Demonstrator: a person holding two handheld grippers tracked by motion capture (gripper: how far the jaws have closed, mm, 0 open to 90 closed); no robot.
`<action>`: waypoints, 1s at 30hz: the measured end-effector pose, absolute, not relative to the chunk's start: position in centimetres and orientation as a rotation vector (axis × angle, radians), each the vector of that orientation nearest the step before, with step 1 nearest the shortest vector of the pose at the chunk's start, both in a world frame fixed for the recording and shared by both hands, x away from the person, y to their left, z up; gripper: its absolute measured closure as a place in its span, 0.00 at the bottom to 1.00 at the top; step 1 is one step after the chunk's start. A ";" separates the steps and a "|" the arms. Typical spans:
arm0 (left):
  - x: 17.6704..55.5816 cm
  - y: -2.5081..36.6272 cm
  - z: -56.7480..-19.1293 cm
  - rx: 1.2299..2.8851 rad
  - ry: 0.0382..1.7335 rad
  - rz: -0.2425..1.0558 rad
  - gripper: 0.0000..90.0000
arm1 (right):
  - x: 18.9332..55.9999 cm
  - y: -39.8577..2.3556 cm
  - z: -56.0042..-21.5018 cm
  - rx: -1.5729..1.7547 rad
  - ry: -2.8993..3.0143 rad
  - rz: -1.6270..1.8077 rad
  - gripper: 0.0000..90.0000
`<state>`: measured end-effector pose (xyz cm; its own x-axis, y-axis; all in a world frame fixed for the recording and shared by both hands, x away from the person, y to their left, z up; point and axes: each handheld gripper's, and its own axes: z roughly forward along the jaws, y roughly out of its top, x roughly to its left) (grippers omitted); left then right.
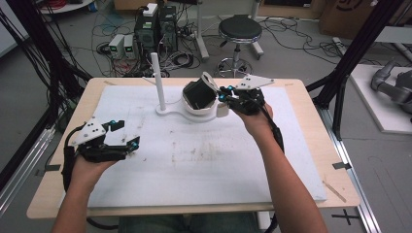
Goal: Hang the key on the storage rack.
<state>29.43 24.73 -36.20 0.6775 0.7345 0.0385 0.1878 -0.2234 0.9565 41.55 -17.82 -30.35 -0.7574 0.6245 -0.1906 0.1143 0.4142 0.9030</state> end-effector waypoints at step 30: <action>27.5 26.7 -36.5 1.743 0.796 0.640 0.23 | 44.4 -4.9 -29.0 0.398 2.224 1.374 0.88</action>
